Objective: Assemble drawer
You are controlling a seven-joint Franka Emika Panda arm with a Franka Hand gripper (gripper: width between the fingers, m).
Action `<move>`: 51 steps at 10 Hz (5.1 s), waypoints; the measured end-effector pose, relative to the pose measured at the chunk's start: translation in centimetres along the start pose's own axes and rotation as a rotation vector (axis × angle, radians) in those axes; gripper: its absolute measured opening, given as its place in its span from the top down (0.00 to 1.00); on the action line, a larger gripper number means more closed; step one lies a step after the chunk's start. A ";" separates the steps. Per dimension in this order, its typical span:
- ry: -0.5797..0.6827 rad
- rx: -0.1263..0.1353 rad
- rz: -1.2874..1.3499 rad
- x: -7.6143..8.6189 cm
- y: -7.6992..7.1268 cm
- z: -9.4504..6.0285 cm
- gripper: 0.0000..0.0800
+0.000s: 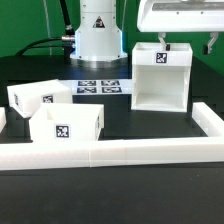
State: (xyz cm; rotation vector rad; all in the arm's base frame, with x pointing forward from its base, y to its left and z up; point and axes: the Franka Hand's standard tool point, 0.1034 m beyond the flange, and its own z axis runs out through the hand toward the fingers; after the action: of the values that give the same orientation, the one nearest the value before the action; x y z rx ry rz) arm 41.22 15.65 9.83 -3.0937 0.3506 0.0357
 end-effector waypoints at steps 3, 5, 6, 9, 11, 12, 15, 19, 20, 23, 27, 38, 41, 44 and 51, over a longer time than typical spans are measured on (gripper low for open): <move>-0.009 0.004 0.014 0.1 0.3 0.3 0.43; -0.009 0.004 0.014 0.1 0.3 0.3 0.67; -0.009 0.004 0.013 0.1 0.3 0.3 0.67; -0.009 0.004 0.013 0.1 0.3 0.3 0.95; -0.009 0.004 0.013 0.1 0.3 0.3 0.95; -0.009 0.004 0.013 0.1 0.3 0.3 0.95; -0.009 0.004 0.008 0.2 0.3 0.3 0.95; 0.016 0.025 -0.031 4.4 0.8 0.1 0.95; 0.026 0.030 -0.033 5.7 0.8 0.1 0.95; 0.057 0.045 -0.029 9.7 0.9 -0.1 0.95; 0.106 0.055 -0.045 15.2 1.5 -0.3 0.95; 0.100 0.105 0.503 16.9 1.6 -0.4 0.95; 0.097 0.133 0.729 18.0 1.6 -0.5 0.95; 0.073 0.168 0.892 17.9 0.9 -0.8 0.95; -0.011 0.220 1.402 19.4 0.2 -0.5 0.95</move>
Offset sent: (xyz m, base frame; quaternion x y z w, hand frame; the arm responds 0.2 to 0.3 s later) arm 0.0048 0.0002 0.0010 0.0045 -0.0080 0.0201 0.9998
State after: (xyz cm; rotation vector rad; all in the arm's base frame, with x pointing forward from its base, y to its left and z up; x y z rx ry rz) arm 60.04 11.11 9.77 -2.0038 2.1409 0.0339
